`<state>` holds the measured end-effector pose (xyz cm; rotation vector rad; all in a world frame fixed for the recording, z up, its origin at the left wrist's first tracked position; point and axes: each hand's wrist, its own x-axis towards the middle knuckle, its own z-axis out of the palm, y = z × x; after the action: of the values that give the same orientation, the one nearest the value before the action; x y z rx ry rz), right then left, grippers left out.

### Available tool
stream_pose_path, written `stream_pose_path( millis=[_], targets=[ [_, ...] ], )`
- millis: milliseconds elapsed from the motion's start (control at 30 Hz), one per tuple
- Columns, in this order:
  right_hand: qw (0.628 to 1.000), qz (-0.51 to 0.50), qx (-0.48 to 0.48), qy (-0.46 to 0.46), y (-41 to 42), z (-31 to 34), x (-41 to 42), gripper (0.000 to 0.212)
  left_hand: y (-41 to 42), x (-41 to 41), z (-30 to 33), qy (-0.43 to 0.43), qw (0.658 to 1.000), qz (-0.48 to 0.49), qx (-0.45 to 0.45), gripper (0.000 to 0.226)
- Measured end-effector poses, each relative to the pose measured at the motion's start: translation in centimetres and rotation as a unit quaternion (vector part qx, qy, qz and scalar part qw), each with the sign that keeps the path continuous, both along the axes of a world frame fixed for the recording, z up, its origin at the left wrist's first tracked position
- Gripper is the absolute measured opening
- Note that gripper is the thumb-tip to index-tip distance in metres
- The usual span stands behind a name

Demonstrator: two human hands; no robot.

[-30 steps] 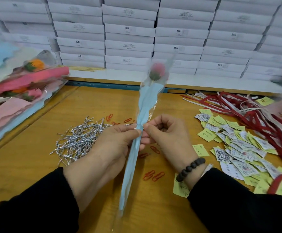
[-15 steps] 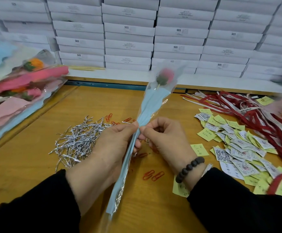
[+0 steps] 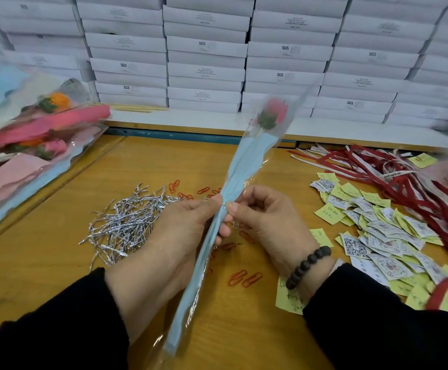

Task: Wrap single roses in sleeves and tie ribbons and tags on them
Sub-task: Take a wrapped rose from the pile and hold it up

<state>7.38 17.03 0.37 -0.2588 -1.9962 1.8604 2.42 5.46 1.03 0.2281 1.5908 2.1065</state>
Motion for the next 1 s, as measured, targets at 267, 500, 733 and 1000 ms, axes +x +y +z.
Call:
stream_pose_path(
  millis=[267, 500, 733, 1000],
  targets=[
    [1.000, 0.008, 0.012, 0.017, -0.17, 0.23, 0.19, 0.020, -0.07, -0.04, -0.03, 0.022, 0.999, 0.025, 0.016, 0.011],
    [0.998, 0.043, -0.024, 0.027, -0.20, 0.13, 0.19, 0.017, -0.04, -0.23, -0.42, 0.019, 1.000, 0.013, 0.003, 0.020],
    [0.995, 0.030, 0.084, 0.031, 0.03, 0.14, 0.17, 0.007, -0.07, -0.25, -0.40, 0.021, 1.000, -0.012, -0.005, 0.018],
    [0.994, 0.032, 0.108, 0.009, 0.27, 0.70, 0.11, 0.020, -0.03, -0.13, -0.20, 0.026, 1.000, -0.012, -0.002, 0.009]
  ],
)
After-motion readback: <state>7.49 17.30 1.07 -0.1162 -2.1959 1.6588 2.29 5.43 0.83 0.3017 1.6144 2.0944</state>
